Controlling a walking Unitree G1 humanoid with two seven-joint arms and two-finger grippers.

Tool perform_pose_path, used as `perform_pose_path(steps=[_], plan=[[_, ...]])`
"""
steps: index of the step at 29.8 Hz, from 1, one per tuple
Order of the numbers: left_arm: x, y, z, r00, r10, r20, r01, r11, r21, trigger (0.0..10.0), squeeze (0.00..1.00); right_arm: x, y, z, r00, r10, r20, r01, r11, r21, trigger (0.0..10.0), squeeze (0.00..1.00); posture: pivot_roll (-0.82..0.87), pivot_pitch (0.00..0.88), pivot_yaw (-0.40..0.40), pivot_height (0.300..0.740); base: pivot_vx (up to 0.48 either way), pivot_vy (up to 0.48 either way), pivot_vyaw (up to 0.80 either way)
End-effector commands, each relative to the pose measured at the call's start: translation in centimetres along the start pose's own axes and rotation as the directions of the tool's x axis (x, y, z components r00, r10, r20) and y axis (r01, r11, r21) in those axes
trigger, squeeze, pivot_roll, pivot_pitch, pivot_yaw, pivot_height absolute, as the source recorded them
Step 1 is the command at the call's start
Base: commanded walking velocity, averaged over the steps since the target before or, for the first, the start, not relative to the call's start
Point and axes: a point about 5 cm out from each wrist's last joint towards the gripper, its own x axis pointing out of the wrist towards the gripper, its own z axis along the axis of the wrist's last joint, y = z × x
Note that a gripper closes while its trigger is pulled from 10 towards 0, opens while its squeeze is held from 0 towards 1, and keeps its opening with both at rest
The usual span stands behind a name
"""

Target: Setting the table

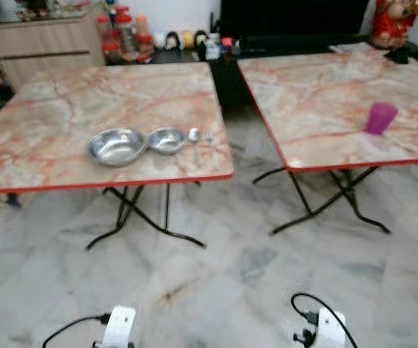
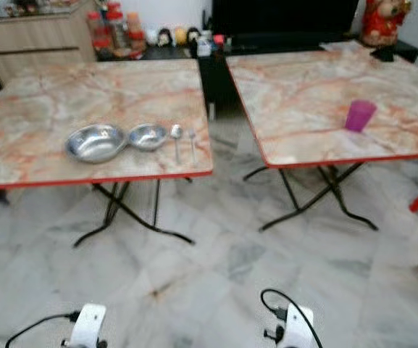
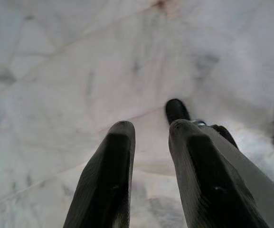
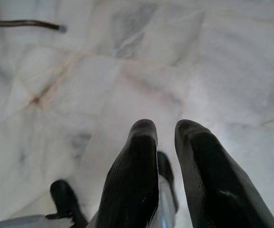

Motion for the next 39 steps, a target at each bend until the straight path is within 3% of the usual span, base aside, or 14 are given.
perform_pose_path(steps=[1, 29, 33, 39], plan=[[0.1, -0.3, 0.7, 1.000, -0.010, 0.015, 0.010, 1.000, 0.005, 10.0, 0.00, 0.0, -0.5, 0.1, 1.000, -0.018, 0.002, 0.018, 1.000, 0.010, 10.0, 0.00, -0.11, 0.000, 0.032, 0.740, 0.000, 0.330, 0.00], [0.1, 0.2, 1.0, 0.999, 0.001, 0.034, -0.002, 1.000, 0.021, 10.0, 0.00, 0.1, 0.1, 0.3, 1.000, -0.008, 0.006, 0.008, 1.000, 0.019, 10.0, 0.00, -0.08, 0.000, 0.037, 0.740, 0.000, 0.305, 0.00], [0.0, 0.4, 1.6, 0.996, 0.034, 0.083, -0.039, 0.998, 0.055, 10.0, 0.00, 0.1, 0.2, 0.2, 1.000, -0.005, 0.002, 0.005, 1.000, 0.013, 10.0, 0.00, -0.08, 0.000, 0.042, 0.740, 0.000, 0.000, 0.00], [-0.1, 0.8, 3.2, 0.977, 0.051, 0.207, -0.049, 0.999, -0.012, 10.0, 0.00, 0.0, 0.2, 0.0, 1.000, -0.002, -0.001, 0.002, 1.000, 0.011, 10.0, 0.00, -0.08, 0.000, 0.043, 0.740, 0.000, 0.000, 0.00]])
